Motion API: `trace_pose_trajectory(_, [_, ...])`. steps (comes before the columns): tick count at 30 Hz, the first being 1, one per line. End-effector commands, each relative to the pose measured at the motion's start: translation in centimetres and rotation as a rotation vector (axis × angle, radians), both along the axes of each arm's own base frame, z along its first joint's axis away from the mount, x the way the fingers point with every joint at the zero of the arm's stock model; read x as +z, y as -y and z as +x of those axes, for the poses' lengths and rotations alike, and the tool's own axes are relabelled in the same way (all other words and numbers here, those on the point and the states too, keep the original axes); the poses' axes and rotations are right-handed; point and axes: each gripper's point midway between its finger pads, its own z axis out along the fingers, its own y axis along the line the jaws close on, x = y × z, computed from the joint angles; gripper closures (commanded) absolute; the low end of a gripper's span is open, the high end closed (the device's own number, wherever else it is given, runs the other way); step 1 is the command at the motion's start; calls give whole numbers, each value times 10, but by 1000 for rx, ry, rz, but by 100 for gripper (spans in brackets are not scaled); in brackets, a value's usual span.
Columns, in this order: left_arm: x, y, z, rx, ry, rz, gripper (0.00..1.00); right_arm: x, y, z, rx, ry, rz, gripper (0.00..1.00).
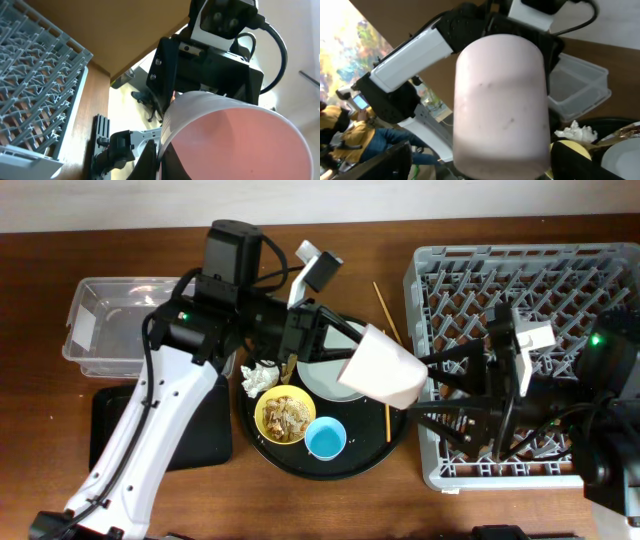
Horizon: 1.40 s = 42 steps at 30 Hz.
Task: Sort waste into correct bins and load items into the dishwasher rack
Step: 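Carry the pink cup into the dish rack and release it, then grasp the blue cup with the left gripper and lift it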
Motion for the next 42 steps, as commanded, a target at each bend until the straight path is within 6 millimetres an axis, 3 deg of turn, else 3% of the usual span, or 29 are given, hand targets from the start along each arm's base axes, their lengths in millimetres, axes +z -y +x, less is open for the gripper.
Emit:
trace_pose_trajectory(1, [9,2,-1,21,80,-9,100,0,-11,-5,36,-5,-15,19])
trace_pose_trajectory(6, [10,2,0,21,99,-17,100,-3,-22,-6,90,-8,-18,36])
trace_pose_trajectory(10, [10,2,0,20,98,-17,97,-1,-20,-3,61,25,-32,42])
trace_pose_trajectory(11, [10,2,0,20,98,-17,86,-3,-18,1,19,35,-55,43])
trace_pose_trajectory(12, [10,2,0,21,99,-17,27,-4,-13,5,-39,27,-75,43])
trace_pose_trajectory(13, [10,2,1,25,100,-15,0,-5,-10,8,-83,19,-86,44])
trace_pose_trajectory(18, [-1,-1,24,141,124,48,0,-19,44,27,-460,-144,-127,45])
trace_pose_trajectory(20, [-4,-5,33,183,124,69,0,-46,84,36,-678,-273,-188,46])
trace_pose_trajectory(21, [-5,-9,36,197,115,75,0,-65,114,40,-842,-382,-225,46])
trace_pose_trajectory(24, [-16,-15,41,243,59,131,0,-106,189,35,-1205,-595,-338,49])
trace_pose_trajectory(25, [-27,-17,44,278,16,187,0,-122,225,27,-1377,-699,-390,49])
trace_pose_trajectory(28, [-63,-28,51,390,-77,370,0,-149,277,22,-1590,-886,-454,49])
trace_pose_trajectory(33, [-118,-60,41,491,-169,685,0,-205,308,28,-1579,-1175,-583,49])
trace_pose_trajectory(37, [-131,-72,35,498,-158,774,0,-256,300,32,-1372,-1437,-673,48])
trace_pose_trajectory(38, [-131,-72,35,498,-158,774,0,-266,298,30,-1315,-1488,-704,43])
trace_pose_trajectory(39, [-131,-72,35,498,-159,775,0,-274,296,27,-1278,-1534,-722,23])
trace_pose_trajectory(40, [-131,-72,35,497,-161,776,0,-278,297,28,-1266,-1551,-727,15])
trace_pose_trajectory(42, [-132,-73,33,493,-170,782,0,-273,296,35,-1253,-1504,-704,11])
